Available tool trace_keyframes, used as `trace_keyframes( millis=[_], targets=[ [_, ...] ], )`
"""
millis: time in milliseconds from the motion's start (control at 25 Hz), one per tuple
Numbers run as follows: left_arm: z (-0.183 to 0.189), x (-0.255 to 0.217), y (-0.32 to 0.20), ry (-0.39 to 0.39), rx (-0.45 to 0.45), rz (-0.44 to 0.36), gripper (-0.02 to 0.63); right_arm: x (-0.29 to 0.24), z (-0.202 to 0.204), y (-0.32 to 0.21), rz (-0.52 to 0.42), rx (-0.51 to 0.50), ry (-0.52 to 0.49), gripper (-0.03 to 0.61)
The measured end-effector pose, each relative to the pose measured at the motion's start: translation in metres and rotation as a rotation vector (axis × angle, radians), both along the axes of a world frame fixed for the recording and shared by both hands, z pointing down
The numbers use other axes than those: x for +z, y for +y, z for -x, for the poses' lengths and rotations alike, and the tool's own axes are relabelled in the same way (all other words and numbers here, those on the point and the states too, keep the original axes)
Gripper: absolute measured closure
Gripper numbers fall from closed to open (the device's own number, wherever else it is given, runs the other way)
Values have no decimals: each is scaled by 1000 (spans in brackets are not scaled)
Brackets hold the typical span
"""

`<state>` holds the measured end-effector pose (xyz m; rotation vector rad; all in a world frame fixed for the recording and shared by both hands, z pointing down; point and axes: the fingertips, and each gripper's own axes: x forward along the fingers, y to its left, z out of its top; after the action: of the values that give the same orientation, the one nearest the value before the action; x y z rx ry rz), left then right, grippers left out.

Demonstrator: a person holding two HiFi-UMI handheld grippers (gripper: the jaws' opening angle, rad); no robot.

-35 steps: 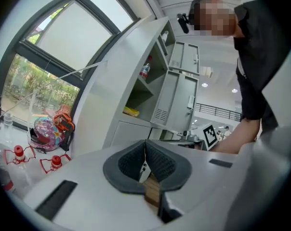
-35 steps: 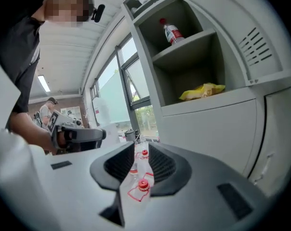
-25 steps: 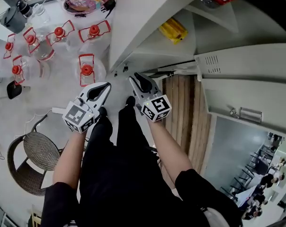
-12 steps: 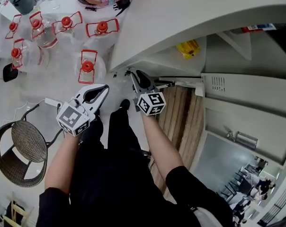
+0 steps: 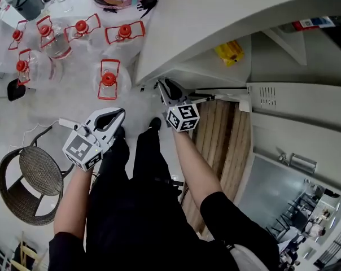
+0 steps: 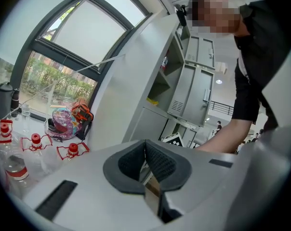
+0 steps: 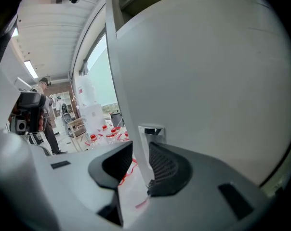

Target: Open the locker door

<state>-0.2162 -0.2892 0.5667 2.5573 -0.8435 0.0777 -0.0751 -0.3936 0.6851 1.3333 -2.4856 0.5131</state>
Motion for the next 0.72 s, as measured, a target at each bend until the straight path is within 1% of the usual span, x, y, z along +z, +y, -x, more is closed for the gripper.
trace_keyframes(
  millis=[280,520,720],
  targets=[
    [5,1,8,-4,4,11,597,3,4,-8,-14,13,23,468],
    [10,2,14,-7,-6,15,597,4,2,-13,-39,28,63,469],
    [14,2,18,-12,-13,28,597,5,0,-15,-48,43,93,508]
  ],
)
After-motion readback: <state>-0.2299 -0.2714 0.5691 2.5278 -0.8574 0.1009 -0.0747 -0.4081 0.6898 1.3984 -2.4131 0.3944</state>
